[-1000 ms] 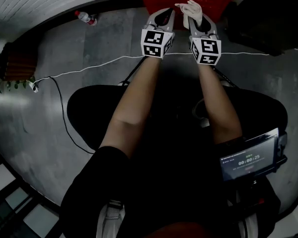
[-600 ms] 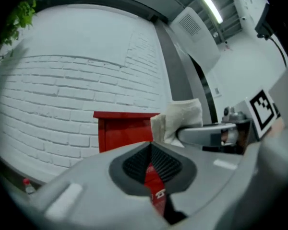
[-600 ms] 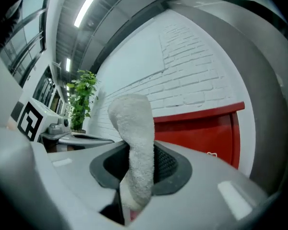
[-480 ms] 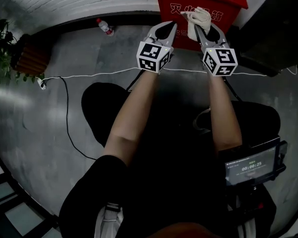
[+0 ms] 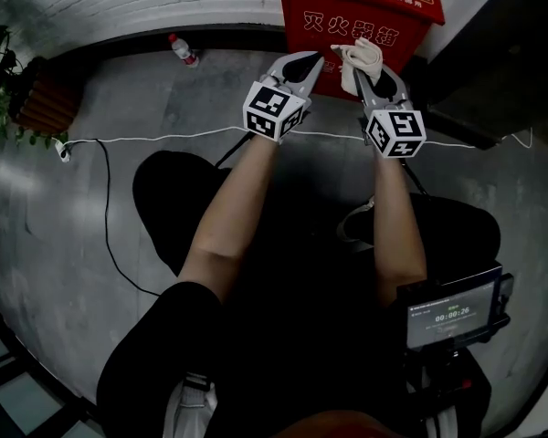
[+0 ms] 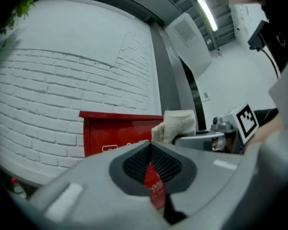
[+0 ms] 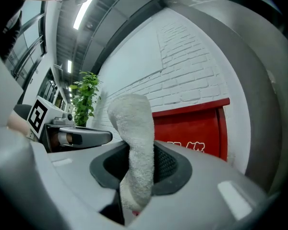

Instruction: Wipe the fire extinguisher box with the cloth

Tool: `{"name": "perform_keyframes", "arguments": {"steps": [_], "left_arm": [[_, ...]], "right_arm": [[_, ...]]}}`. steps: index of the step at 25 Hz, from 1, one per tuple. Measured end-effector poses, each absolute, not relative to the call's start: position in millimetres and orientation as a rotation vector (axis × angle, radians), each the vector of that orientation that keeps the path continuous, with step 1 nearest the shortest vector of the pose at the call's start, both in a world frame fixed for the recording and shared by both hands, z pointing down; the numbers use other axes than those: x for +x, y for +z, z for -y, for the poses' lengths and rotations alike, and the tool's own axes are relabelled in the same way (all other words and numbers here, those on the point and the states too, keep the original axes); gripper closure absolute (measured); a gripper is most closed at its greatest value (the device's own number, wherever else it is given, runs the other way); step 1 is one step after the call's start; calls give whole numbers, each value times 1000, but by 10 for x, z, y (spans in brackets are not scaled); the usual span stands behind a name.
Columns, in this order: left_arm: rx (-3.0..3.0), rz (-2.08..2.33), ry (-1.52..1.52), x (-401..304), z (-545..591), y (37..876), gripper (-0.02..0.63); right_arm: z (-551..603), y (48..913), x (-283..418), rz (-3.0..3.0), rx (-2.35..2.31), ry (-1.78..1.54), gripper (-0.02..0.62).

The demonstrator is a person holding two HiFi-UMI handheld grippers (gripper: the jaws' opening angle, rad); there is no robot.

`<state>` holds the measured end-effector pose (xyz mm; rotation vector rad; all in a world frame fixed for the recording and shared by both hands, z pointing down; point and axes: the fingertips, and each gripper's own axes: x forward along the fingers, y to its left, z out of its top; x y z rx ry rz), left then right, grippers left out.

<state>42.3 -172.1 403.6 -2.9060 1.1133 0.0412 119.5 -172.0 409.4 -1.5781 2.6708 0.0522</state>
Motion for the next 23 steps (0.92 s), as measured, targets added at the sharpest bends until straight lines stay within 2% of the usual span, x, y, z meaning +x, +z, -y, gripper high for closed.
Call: {"name": "perform_keyframes", "arguments": {"steps": [23], "left_arm": [[-2944,-1104,80,493,1718,4046,604]], "right_arm": [[1707,4042,1226,-2692,-1531,30,492]]}}
